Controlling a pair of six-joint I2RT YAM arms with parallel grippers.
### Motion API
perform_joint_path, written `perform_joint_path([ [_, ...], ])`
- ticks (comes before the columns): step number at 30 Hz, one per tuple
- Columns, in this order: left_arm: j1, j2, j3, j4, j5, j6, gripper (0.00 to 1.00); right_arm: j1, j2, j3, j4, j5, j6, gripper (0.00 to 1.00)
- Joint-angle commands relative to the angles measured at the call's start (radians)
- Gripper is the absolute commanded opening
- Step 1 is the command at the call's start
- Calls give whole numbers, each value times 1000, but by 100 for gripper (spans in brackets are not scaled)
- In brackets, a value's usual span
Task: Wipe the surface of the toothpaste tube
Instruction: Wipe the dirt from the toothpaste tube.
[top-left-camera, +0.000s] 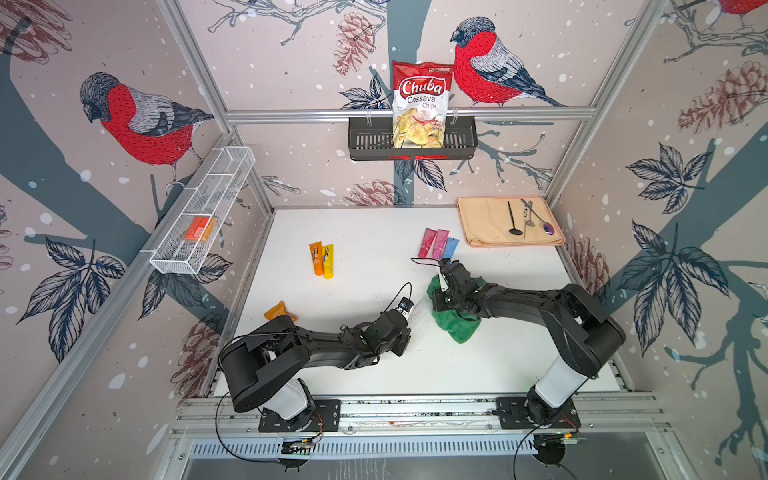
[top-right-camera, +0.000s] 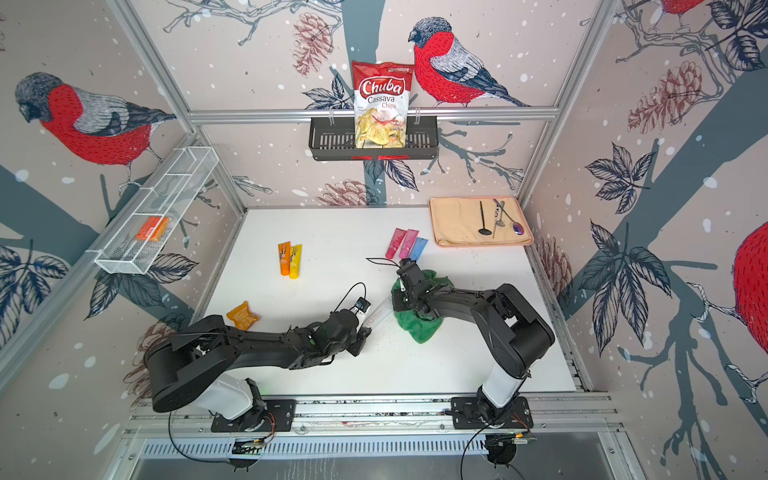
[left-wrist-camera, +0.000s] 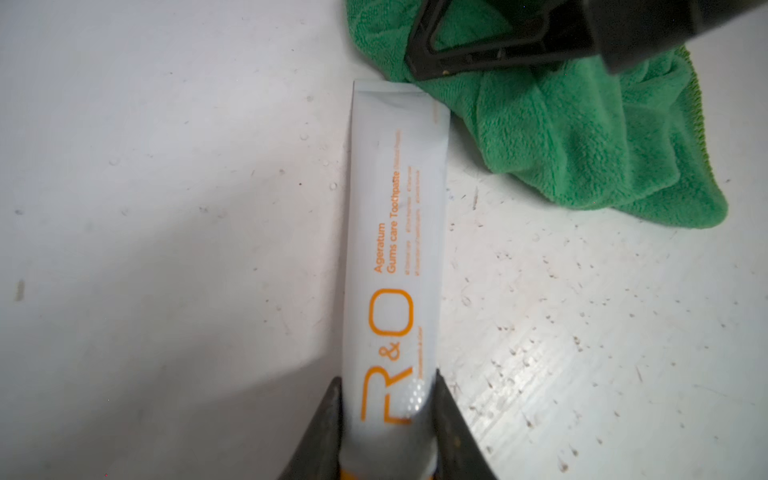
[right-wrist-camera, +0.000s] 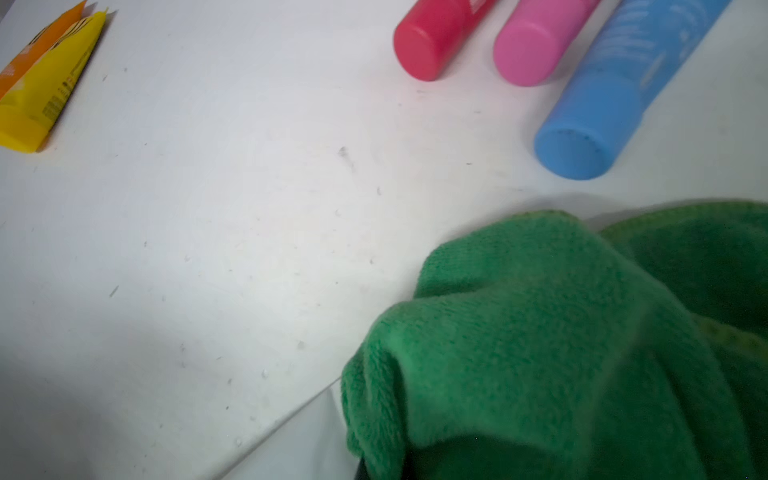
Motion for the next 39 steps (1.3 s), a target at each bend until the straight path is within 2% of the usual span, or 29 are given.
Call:
perform_joint_path([
  [1, 0, 13, 7, -24, -32, -5, 21, 61, -22, -22, -45, -154, -8, 0],
  [6, -3, 1, 10, -33, -40, 1, 20, 113, -78, -73, 72, -305, 35, 0],
  [11, -5, -2, 0, -15, -45, 2, 20, 128, -124, -113, 138, -385, 62, 0],
  [15, -7, -3, -4, -4, -50, 5, 19, 101, -87, -104, 65, -299, 42, 0],
  [22, -5, -12, -4, 4, -57, 12, 18, 32, -33, -28, -150, 35, 4, 0],
  [26, -7, -11, -5, 7, -53, 14, 18, -10, -26, -12, -159, 75, 1, 0],
  [29, -7, -8, -2, 7, -42, 15, 17, 10, -35, 8, -126, 9, -1, 0],
  [34, -7, 10, -1, 20, -31, 19, 17, 102, -99, 2, -3, -228, 18, 0],
  [39, -6, 2, -6, 30, -31, 19, 17, 124, -154, -64, 150, -409, 73, 0],
])
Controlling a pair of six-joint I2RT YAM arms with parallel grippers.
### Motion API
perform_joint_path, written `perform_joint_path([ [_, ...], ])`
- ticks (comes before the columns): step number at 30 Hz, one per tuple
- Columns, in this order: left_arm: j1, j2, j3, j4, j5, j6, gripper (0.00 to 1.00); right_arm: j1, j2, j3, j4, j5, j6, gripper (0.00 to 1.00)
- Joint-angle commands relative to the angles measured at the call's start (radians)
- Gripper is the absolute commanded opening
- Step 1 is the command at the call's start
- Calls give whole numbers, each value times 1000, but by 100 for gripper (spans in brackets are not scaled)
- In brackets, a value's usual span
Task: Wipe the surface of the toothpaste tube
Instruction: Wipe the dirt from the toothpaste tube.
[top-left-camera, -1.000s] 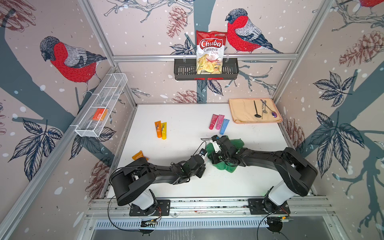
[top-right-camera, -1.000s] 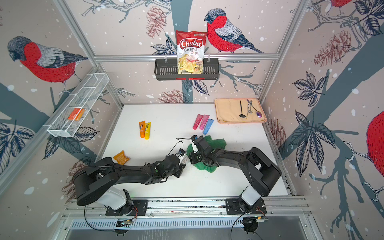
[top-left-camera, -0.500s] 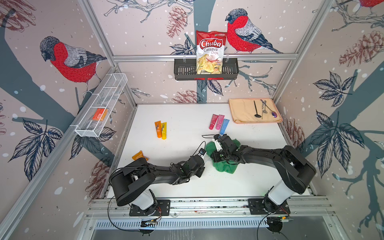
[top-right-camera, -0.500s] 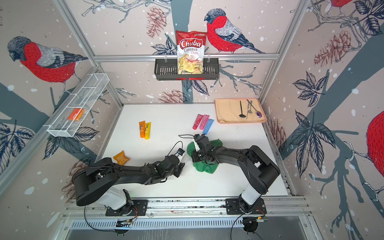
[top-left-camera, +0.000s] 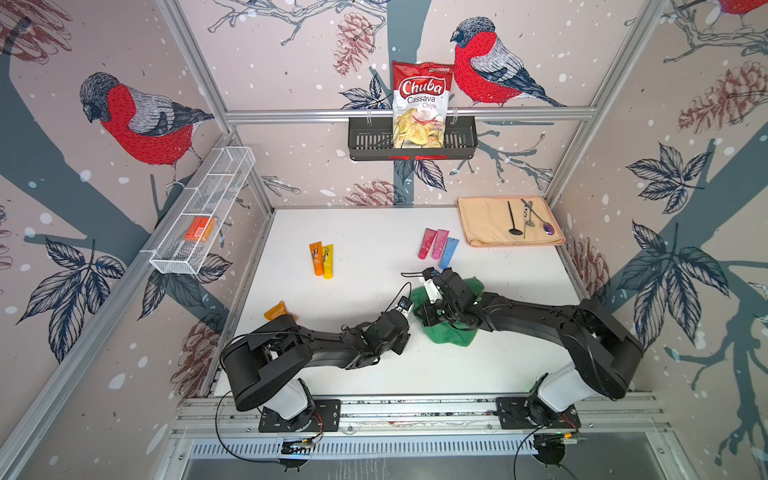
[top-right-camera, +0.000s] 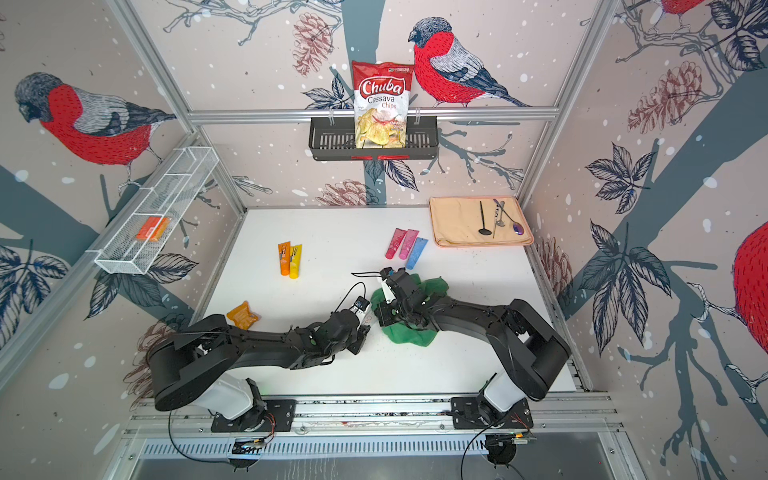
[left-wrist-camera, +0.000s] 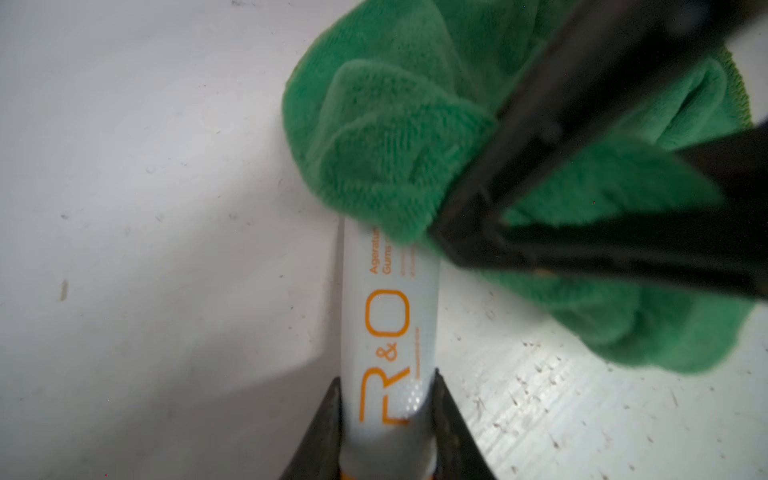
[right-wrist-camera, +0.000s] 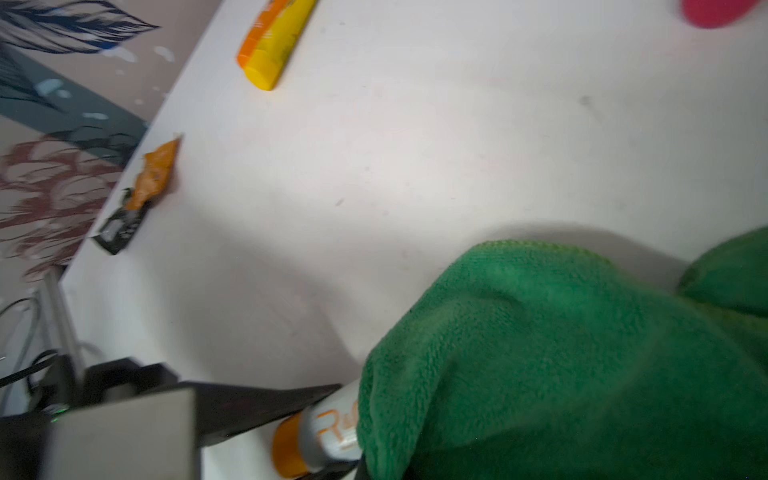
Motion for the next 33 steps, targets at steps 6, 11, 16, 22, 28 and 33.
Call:
perform_joint_path([
  [6, -1, -15, -10, 15, 22, 11, 17, -8, 76, 8, 23, -9, 6, 0],
  [11, -1, -35, -15, 13, 36, 6, 17, -48, 167, 78, -152, 302, -18, 0],
  [16, -1, -62, -13, -10, 51, -5, 17, -166, 57, 28, -191, 433, -14, 0],
  [22, -1, -50, 25, -54, 95, -5, 33, -237, -113, -49, -168, 452, -13, 0],
  [28, 35, -73, 102, -166, 239, -41, 63, -239, -152, -75, -135, 395, -14, 0],
  [33, 137, -84, 132, -269, 422, -126, 64, -239, -152, -79, -120, 350, -18, 0],
])
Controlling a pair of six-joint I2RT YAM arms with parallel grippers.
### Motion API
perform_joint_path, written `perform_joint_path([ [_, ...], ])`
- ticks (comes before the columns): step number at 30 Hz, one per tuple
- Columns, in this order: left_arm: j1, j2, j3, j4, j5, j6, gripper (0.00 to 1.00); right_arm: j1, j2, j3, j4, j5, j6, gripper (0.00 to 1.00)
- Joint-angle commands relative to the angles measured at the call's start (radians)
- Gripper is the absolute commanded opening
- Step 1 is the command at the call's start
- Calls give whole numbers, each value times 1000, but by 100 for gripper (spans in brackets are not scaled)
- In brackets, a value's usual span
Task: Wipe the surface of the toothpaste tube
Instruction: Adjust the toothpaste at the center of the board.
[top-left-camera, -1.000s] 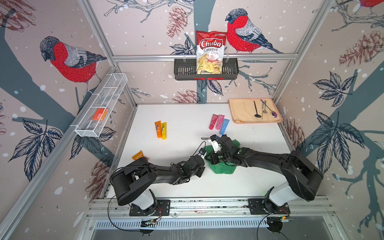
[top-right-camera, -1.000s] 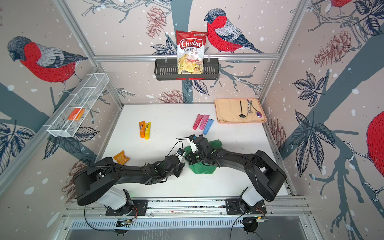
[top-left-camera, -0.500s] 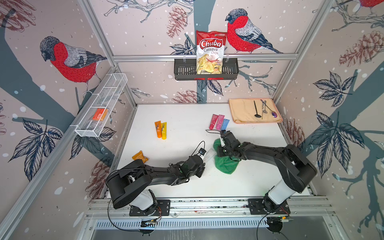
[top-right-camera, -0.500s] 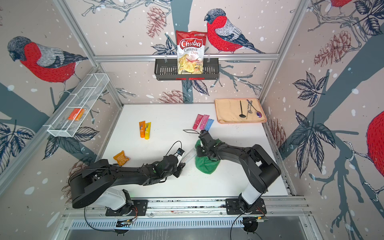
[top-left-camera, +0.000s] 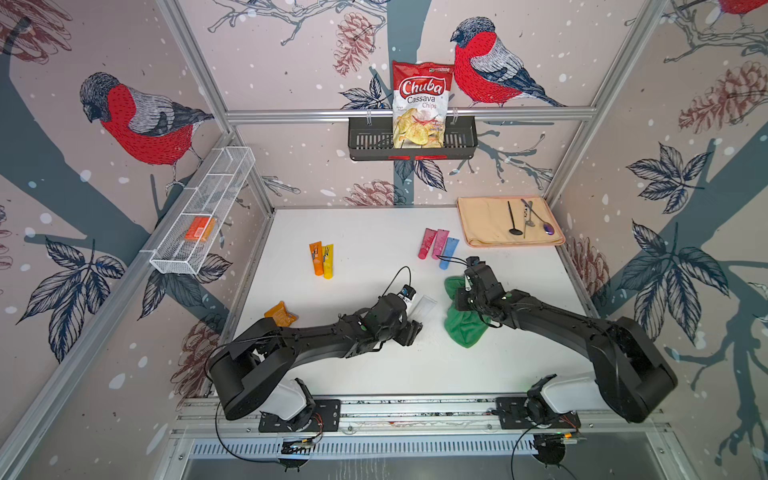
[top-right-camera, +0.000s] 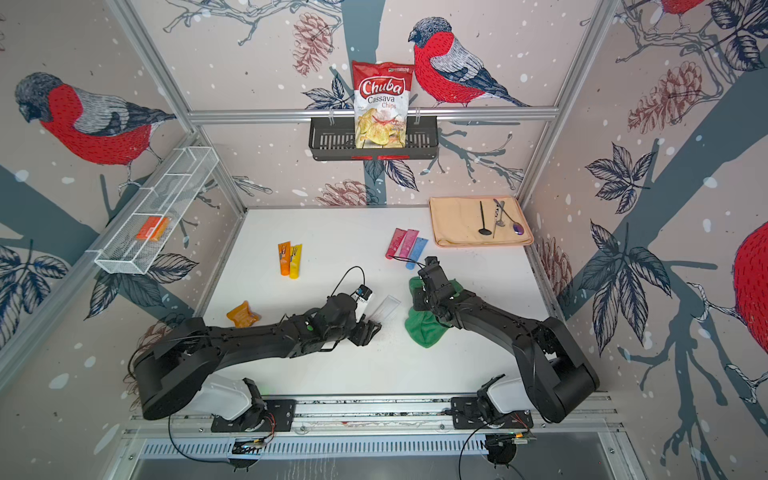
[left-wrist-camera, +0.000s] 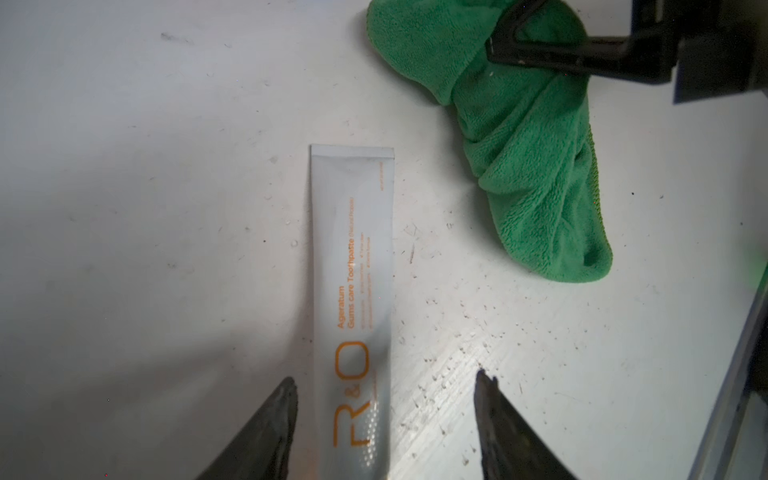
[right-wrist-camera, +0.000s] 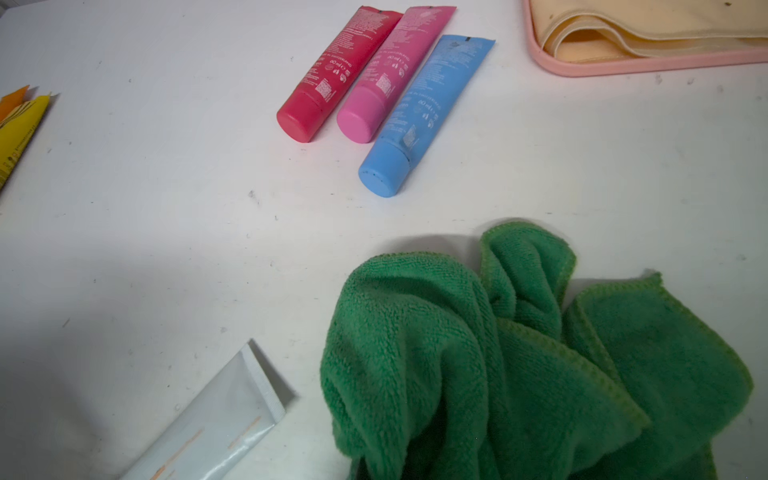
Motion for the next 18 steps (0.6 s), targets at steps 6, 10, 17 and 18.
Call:
perform_joint_path([
  [6, 132, 26, -27, -47, 303, -80, 57, 1, -13, -8, 41, -67, -13, 0],
  [10, 148, 111, 23, -48, 351, -61, 54, 2, -24, -19, 45, -73, -12, 0],
  [17, 159, 250, 126, -78, 396, -19, 47, 1, -37, -33, 56, -89, -12, 0],
  [18, 159, 264, 138, -85, 398, -15, 45, 1, -36, -34, 56, -90, -13, 0],
])
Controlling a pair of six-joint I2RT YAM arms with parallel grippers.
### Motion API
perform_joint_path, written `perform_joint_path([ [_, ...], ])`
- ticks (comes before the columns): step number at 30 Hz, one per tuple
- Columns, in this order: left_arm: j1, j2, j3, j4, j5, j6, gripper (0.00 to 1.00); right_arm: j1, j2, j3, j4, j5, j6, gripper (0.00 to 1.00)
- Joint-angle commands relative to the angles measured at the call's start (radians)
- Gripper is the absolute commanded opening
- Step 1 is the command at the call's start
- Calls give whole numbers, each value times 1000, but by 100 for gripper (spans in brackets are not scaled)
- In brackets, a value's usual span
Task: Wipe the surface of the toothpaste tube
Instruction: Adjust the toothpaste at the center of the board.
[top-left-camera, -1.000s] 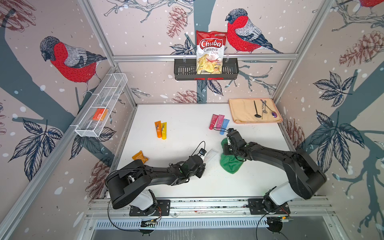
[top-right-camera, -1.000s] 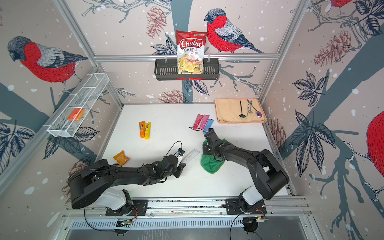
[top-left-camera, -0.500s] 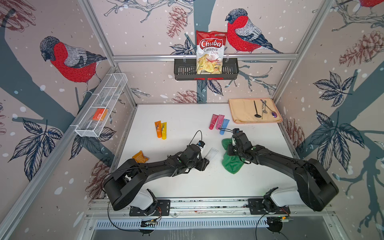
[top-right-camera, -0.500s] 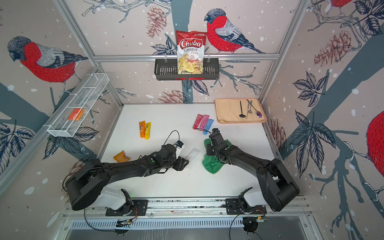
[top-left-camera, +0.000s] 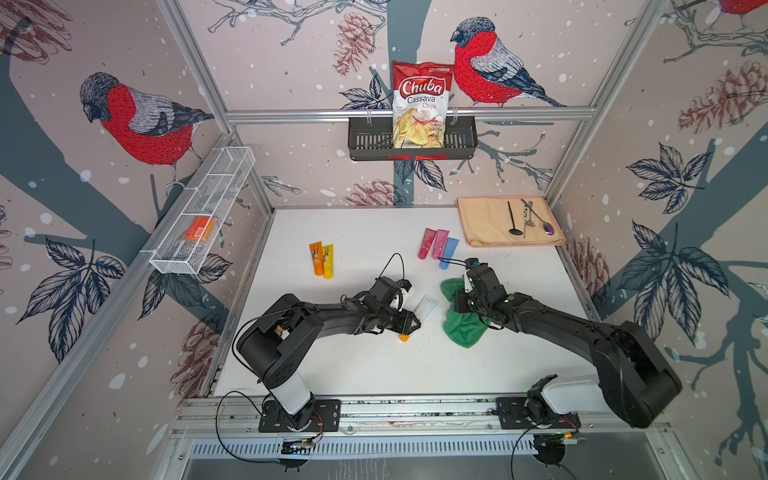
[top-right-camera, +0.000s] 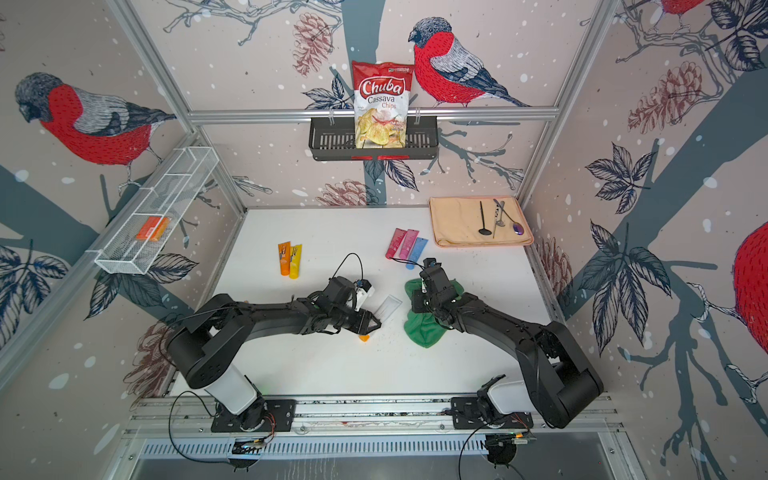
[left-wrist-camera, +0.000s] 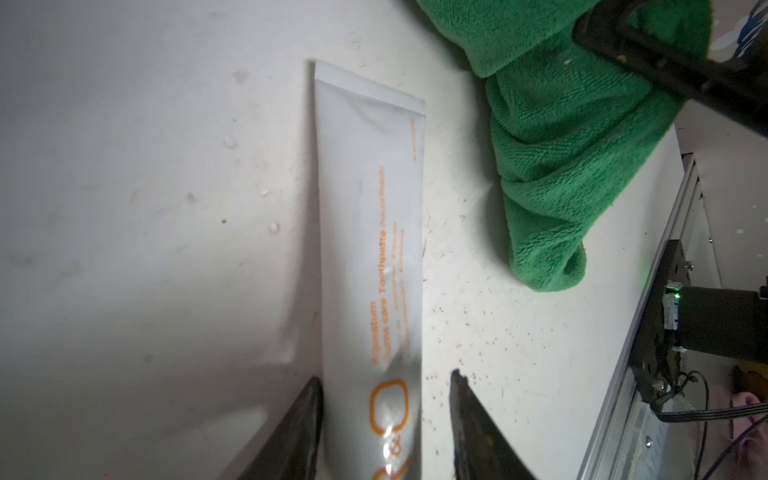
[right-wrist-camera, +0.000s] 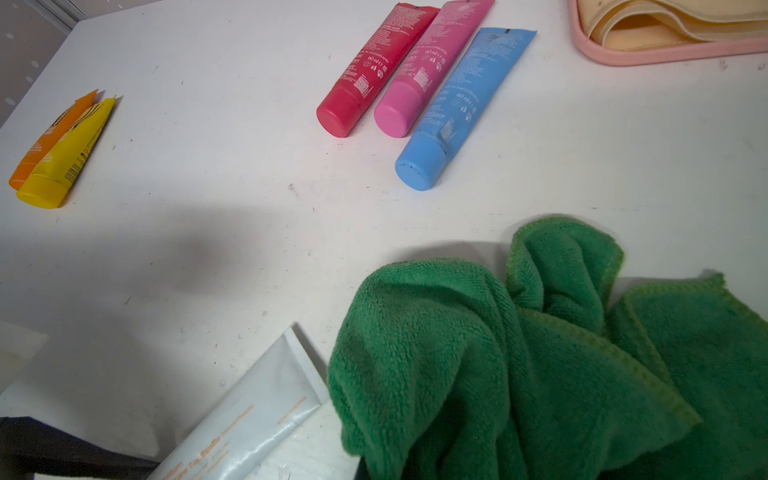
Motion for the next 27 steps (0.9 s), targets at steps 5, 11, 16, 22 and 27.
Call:
perform_joint_path([
  [5, 3, 75, 36, -93, -5, 43, 32, 2, -9, -4, 20, -21, -11, 0],
  [11, 1, 47, 14, -114, -63, 43, 16, 2, -42, -8, 11, -23, -11, 0],
  [16, -7, -50, 25, -180, -181, 45, 11, 1, -107, -5, -21, -11, -8, 0],
  [22, -113, -166, 158, -430, -680, 83, 10, -1, -258, -8, -87, 39, -7, 0],
  [27, -219, -100, 240, -541, -1087, 94, 10, -26, -366, -12, -145, 67, -14, 0],
])
